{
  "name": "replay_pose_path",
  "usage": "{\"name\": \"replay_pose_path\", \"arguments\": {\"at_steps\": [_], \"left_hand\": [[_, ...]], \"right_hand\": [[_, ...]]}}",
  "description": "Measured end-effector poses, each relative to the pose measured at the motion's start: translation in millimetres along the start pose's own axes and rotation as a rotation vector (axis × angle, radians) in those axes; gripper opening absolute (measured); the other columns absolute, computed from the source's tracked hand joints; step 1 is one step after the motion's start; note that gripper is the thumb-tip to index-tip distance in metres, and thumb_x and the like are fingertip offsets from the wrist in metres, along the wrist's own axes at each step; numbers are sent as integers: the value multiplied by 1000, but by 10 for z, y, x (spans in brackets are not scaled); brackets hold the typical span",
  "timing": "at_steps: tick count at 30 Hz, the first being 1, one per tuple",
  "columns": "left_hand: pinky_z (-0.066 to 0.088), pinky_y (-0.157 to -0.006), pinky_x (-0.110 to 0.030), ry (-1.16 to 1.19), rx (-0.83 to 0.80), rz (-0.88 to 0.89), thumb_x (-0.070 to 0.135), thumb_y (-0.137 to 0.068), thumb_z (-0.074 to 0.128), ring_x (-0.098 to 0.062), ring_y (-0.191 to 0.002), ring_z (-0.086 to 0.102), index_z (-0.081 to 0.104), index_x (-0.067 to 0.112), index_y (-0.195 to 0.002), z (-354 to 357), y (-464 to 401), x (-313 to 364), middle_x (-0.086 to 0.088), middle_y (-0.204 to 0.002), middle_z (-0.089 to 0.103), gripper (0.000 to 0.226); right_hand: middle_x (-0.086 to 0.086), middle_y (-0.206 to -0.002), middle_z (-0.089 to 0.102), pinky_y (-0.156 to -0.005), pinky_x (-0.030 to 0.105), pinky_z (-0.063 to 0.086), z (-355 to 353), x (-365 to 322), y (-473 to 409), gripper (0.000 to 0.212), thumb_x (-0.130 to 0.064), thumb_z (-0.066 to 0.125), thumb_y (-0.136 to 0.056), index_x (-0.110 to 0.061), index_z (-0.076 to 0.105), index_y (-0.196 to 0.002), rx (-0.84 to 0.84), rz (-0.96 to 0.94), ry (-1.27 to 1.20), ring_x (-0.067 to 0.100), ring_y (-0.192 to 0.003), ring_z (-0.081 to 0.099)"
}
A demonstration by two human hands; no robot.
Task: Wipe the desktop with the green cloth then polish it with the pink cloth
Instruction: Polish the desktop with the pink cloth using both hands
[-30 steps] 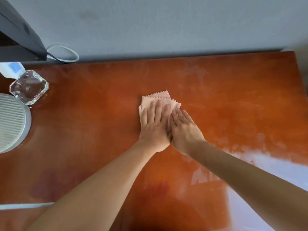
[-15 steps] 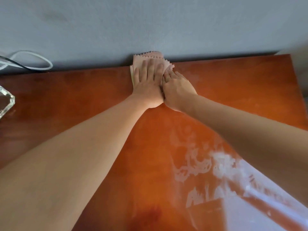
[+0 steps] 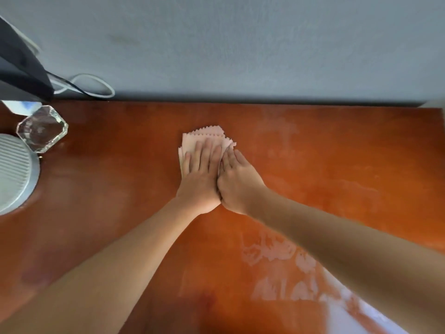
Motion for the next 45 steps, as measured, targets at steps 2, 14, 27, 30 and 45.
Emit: {"name": "replay_pose_path", "arguments": {"at_steps": [2,14,27,30,45], "left_hand": [[-25,-119,-45,-36,-20,-33,48,-102,39,-24,-146,-40,-43,25,-145,86,147,-74,-4,-158,-43,96],[-31,-108,-43,-5,-50,-217,59,-98,42,-23,-145,-40,-46,33,-142,-249,-732,-469,-1,-158,-44,101],[-23,-117,-50,-22,-72,-211,57,-96,46,-28,-146,-39,-32,26,-154,-138,-627,-81,-7,-161,-39,102],[-26,-116,-50,-47,-87,-128,54,-99,40,-29,-143,-43,-36,24,-151,46,-306,373,-9,-158,-43,97],[-23,-118,-51,-60,-104,-26,28,-100,39,-30,-145,-40,-31,20,-154,-85,-1009,1211,-9,-159,-41,88]], "right_hand": [[33,-155,28,-121,55,12,10,-160,32,59,-37,32,-103,2,39,-147,-19,-28,10,47,-146,21],[31,-155,30,-122,50,18,-308,310,-772,51,-29,39,-103,1,43,-145,126,35,26,43,-146,26],[29,-155,32,-122,49,15,-216,445,-415,49,-28,41,-100,-5,49,-143,119,-6,11,40,-148,25],[31,-155,31,-122,52,14,63,414,104,53,-31,37,-102,-2,46,-145,79,-15,45,43,-147,23],[27,-158,27,-124,45,13,328,1415,332,68,-32,41,-90,1,36,-149,60,115,-109,36,-149,23]]}}
Point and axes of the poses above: each hand's wrist, its own y-axis away from the middle knuckle, its own z-axis out of the palm, x = y × z, the point moved 7 cm from there along -y, towards the middle knuckle
